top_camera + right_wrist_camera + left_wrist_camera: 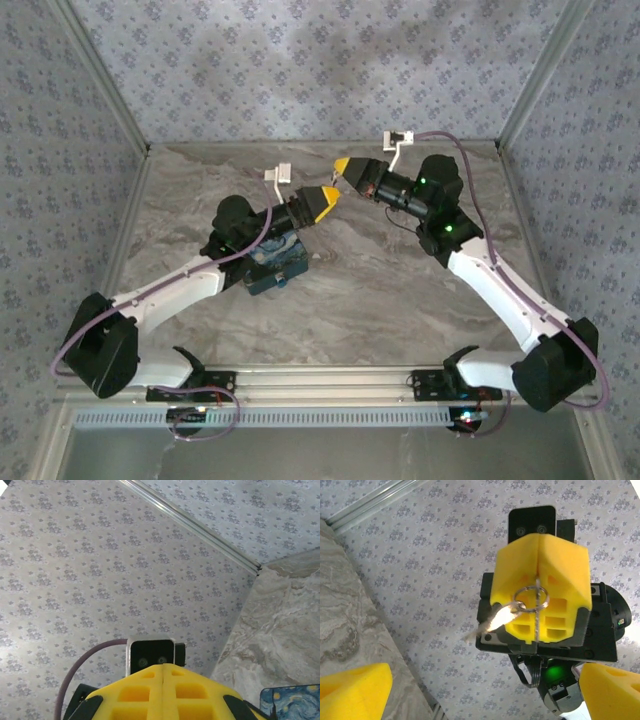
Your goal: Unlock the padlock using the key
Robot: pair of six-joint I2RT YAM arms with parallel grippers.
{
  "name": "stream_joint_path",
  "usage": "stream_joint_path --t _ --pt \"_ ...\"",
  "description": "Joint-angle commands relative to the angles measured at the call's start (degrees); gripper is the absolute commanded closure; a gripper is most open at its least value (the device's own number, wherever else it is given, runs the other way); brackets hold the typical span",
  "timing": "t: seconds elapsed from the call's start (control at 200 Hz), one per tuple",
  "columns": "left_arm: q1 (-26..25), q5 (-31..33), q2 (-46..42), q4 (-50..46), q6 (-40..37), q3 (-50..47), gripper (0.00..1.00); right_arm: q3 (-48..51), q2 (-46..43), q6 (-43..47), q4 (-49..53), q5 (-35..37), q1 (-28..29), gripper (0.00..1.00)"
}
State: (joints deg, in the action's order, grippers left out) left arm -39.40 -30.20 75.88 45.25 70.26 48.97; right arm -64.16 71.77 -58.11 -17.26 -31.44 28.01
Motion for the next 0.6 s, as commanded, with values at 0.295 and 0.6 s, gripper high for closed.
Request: stream_joint_path --t 0.295,0.6 --pt "-0.2 2.8 4.3 13.1 19.4 0.7 0.03 -3.4 2.9 6.5 3.0 0.0 -0.4 1.0" --pt "0.4 4.6 6.1 17.6 26.9 0.9 0.21 -0.1 -0.7 13.9 5.8 1.7 -0.8 1.0"
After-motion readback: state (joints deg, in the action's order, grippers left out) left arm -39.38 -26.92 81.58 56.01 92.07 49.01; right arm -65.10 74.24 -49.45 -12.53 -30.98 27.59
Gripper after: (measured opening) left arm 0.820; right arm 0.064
